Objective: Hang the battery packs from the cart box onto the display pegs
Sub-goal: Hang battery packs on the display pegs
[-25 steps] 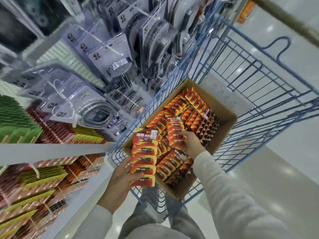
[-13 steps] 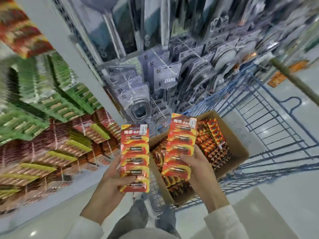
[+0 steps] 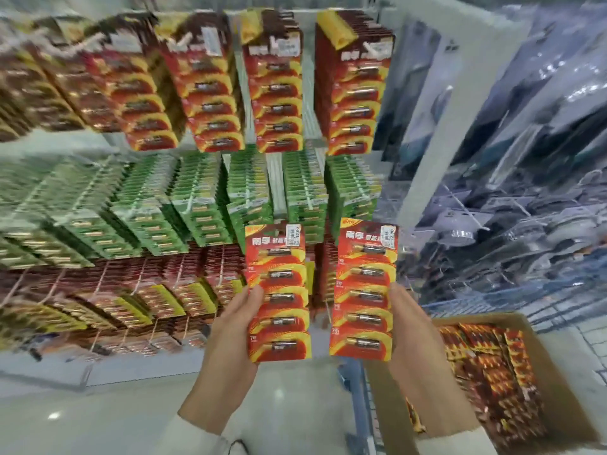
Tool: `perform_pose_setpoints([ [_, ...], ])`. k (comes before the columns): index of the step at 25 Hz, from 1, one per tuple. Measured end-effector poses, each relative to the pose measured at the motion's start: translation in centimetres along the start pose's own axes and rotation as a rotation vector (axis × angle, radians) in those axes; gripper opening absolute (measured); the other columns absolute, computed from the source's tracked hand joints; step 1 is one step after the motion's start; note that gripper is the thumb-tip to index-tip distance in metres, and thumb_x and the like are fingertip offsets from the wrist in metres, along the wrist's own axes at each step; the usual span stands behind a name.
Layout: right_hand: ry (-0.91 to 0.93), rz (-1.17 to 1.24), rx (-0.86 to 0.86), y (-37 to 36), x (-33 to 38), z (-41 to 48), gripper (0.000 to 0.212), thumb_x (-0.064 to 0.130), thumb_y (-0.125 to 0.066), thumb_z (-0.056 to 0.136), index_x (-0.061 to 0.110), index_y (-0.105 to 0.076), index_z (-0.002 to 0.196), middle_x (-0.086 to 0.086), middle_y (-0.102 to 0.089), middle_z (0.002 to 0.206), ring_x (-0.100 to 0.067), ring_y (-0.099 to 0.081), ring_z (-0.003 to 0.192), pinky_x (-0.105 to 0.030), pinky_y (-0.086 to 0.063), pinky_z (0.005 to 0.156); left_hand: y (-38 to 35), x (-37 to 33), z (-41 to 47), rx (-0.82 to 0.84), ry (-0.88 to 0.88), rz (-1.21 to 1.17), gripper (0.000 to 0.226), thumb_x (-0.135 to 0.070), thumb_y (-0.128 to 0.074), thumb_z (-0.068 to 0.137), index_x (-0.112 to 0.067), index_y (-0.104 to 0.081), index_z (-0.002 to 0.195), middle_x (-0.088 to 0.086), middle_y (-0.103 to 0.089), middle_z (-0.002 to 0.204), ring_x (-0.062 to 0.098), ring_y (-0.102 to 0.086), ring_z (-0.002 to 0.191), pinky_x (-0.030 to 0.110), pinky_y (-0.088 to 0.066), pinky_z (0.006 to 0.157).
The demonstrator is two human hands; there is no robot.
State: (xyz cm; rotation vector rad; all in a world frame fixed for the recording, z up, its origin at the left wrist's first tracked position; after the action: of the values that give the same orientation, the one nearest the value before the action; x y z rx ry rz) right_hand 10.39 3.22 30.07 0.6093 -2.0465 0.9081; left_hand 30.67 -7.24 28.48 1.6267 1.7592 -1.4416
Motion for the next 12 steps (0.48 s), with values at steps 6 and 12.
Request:
perform_pose_setpoints([
  [6, 0.021, 0.043, 0.094, -12.6, -3.2, 1.4, 0.042, 0.037, -0.052, 0.099, 0.007, -0.066, 0.124, -0.024, -0.073, 0.109, -0.036, -0.073, 0.083, -0.048, -0.062, 0.069, 10.2, -8.8, 1.6, -0.045, -0.069, -0.003, 0.047, -0.044, -0.059, 0.094, -0.012, -0.070, 0.127, 0.022, -0.075, 0.117, 0.039, -0.075, 0.098, 0.047, -0.062, 0.077],
  [12, 0.090, 0.001, 0.102, -20.2, -3.4, 2.4, 0.041, 0.037, -0.053, 0.100, 0.009, -0.064, 0.128, -0.021, -0.073, 0.116, -0.039, -0.073, 0.096, -0.050, -0.060, 0.082, 14.3, -15.1, 2.0, -0.047, -0.170, 0.020, 0.047, -0.044, -0.061, 0.094, -0.013, -0.071, 0.128, 0.023, -0.074, 0.117, 0.044, -0.074, 0.102, 0.051, -0.056, 0.087],
])
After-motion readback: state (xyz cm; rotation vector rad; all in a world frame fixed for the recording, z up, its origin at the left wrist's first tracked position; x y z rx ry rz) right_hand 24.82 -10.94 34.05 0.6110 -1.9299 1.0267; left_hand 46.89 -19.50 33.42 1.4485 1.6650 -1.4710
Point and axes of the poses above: each hand's wrist, its own z-axis towards the middle knuckle, its own y-axis out of the back of the hand, x = y × z, the point moved 1 cm from there along z, towards the middle knuckle
